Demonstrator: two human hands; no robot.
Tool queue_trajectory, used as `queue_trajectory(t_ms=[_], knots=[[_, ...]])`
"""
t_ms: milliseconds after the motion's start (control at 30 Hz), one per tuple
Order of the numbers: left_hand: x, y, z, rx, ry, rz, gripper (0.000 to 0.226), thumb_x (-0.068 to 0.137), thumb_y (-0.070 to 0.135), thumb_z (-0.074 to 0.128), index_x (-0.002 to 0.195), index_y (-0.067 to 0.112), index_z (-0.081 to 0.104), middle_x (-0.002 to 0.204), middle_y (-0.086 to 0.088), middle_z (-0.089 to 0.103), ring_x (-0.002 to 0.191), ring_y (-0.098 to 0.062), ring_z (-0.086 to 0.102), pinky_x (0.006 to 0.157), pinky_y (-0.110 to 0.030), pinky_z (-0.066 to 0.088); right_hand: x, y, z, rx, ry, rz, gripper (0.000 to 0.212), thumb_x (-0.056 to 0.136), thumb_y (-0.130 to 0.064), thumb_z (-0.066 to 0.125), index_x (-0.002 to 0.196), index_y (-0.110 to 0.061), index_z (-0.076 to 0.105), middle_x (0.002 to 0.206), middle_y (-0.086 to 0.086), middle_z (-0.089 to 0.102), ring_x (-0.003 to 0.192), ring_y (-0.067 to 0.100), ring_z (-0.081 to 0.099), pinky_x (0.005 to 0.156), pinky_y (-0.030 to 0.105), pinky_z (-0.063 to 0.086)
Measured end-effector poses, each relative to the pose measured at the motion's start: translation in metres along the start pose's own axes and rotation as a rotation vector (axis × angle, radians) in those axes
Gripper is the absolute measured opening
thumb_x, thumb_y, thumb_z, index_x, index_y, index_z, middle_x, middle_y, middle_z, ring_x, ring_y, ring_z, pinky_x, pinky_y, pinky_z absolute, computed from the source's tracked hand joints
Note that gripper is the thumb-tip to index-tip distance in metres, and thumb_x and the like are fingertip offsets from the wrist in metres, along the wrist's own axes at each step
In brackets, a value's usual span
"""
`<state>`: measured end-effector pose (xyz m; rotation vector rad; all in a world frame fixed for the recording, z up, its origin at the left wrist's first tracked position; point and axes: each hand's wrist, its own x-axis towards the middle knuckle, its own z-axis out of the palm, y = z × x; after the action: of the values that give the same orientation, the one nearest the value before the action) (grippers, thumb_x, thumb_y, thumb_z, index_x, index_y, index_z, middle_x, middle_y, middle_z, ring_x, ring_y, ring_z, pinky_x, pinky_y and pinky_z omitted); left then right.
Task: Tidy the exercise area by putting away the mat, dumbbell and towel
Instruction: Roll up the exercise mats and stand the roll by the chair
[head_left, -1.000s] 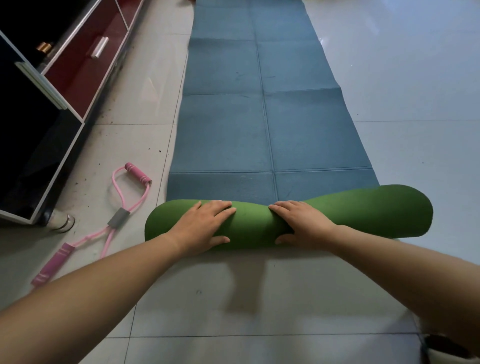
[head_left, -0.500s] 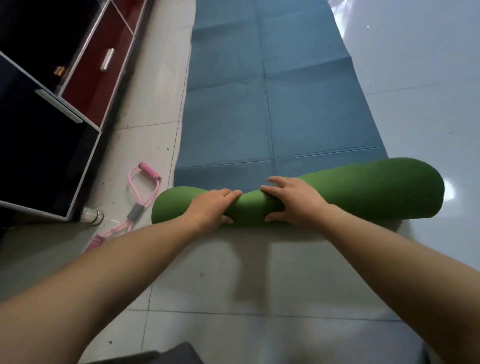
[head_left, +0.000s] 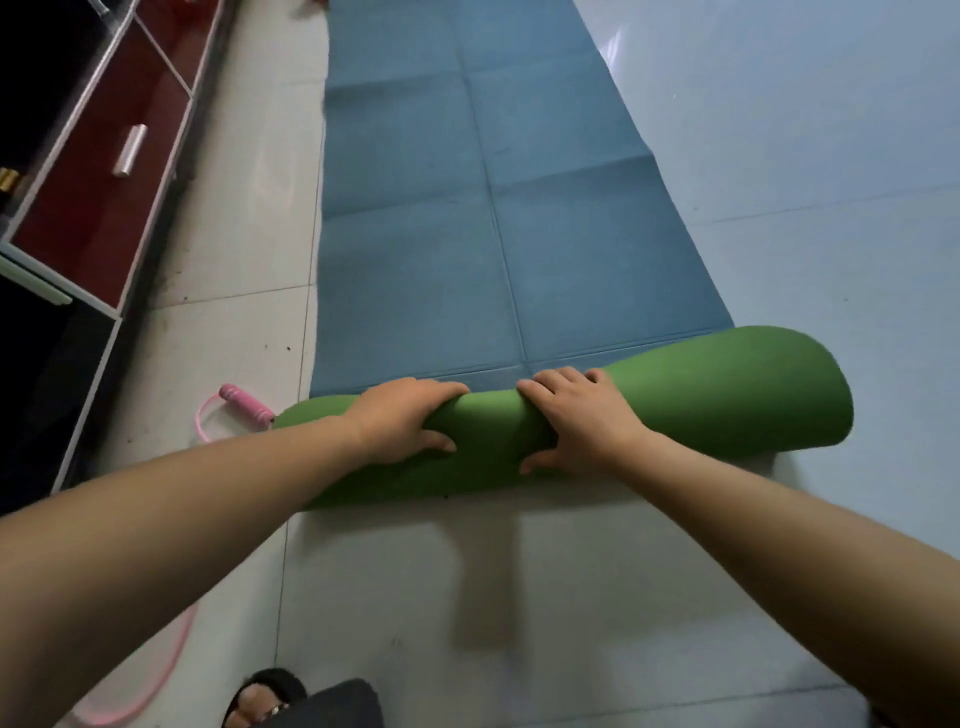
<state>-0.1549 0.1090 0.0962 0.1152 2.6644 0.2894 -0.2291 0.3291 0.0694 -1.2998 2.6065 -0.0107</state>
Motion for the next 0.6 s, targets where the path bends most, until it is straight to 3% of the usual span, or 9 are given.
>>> queue_trajectory(t_ms=[133,233,300,433,600], knots=[[0.011,-0.009,-0.001,0.048,0.035,0.164,0.072,0.085,0.047,0.06,0.144,0.021,0.028,0.144,-0.002,0.038,0.129,-0.022,0.038,0.105,-0.033,0.033,0.003,0.001,-0.004,0.022,-0.064,0.1,0.088,0.065,-0.071,0.062,0.135,-0.025,0.037,0.133,-0.002,0.048,0.122,0.021,0.043,0.095,0.036,0.032],[0.011,-0.021,0.014,0.074,0.256,0.292,0.066,0.088,0.051,0.045,0.143,0.017,0.031,0.145,-0.005,0.037,0.131,-0.024,0.039,0.106,-0.035,0.034,0.014,-0.002,-0.011,0.01,-0.068,0.164,0.083,0.067,-0.069,0.063,0.133,-0.024,0.041,0.131,-0.002,0.051,0.121,0.021,0.046,0.093,0.036,0.032],[0.011,-0.026,0.023,0.038,0.316,0.306,0.073,0.084,0.059,0.039,0.143,0.017,0.032,0.146,-0.005,0.037,0.133,-0.023,0.038,0.106,-0.041,0.035,0.02,-0.005,-0.02,0.004,-0.078,0.196,0.082,0.067,-0.068,0.064,0.132,-0.023,0.043,0.129,-0.001,0.053,0.12,0.022,0.047,0.092,0.036,0.032],[0.014,-0.033,0.034,0.015,0.197,0.341,0.094,0.077,0.065,0.055,0.148,0.019,0.014,0.153,-0.002,0.021,0.139,-0.021,0.023,0.112,-0.042,0.026,0.021,-0.012,-0.032,0.0,-0.192,0.178,0.082,0.067,-0.066,0.067,0.132,-0.022,0.046,0.126,0.001,0.056,0.116,0.024,0.05,0.095,0.035,0.033],[0.019,-0.032,0.038,-0.082,0.101,0.385,0.083,0.081,0.05,0.061,0.145,0.017,0.019,0.148,-0.005,0.029,0.133,-0.024,0.033,0.104,-0.041,0.036,0.019,-0.01,-0.038,0.058,-0.268,0.166,0.084,0.067,-0.058,0.072,0.136,-0.021,0.043,0.137,0.001,0.046,0.123,0.022,0.044,0.103,0.035,0.035]])
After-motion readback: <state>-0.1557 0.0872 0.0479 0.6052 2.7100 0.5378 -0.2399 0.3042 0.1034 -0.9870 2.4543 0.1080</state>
